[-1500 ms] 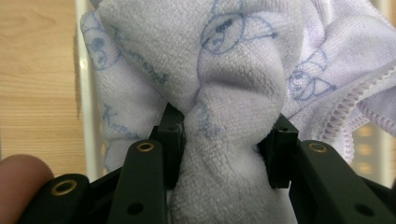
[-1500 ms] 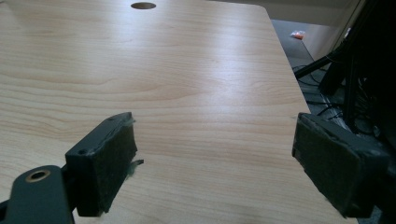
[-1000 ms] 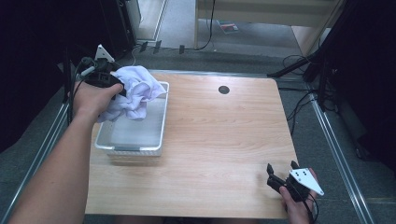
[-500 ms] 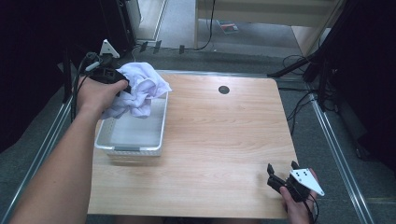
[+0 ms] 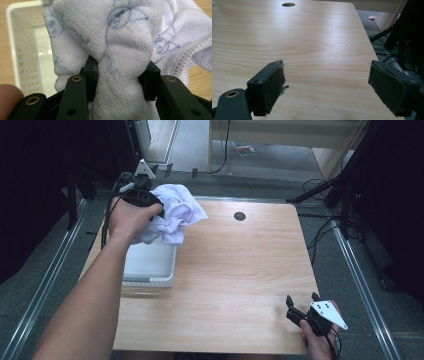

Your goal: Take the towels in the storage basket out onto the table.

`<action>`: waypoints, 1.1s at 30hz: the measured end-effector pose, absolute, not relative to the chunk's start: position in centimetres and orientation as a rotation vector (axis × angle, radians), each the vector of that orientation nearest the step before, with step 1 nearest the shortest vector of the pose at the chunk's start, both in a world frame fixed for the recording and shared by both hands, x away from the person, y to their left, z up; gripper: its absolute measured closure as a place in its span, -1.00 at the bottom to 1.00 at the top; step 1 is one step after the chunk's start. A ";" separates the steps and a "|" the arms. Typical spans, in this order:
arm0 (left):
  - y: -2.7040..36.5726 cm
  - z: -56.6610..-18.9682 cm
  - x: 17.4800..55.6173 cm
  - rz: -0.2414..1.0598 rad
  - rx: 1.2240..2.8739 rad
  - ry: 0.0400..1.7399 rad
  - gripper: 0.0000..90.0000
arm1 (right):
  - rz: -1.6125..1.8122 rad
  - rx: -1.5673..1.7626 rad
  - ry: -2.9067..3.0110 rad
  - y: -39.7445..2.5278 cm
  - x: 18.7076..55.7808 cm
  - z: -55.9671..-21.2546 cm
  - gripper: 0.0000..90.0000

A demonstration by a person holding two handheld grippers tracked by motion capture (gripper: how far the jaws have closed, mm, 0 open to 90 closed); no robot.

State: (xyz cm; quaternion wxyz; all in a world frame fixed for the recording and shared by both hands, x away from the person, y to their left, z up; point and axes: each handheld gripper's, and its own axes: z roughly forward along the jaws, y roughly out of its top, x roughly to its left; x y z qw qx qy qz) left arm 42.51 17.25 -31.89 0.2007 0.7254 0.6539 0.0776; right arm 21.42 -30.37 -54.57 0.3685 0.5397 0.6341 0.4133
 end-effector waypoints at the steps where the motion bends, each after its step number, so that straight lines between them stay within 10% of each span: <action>1: 16.7 -31.9 42.6 0.223 2.032 1.817 0.32 | 1.064 1.386 1.628 -30.4 21.4 -54.6 -0.69; 33: 5.4 -36.3 43.3 0.086 2.155 1.654 0.31 | 1.073 1.387 1.627 -30.3 21.6 -54.6 -0.69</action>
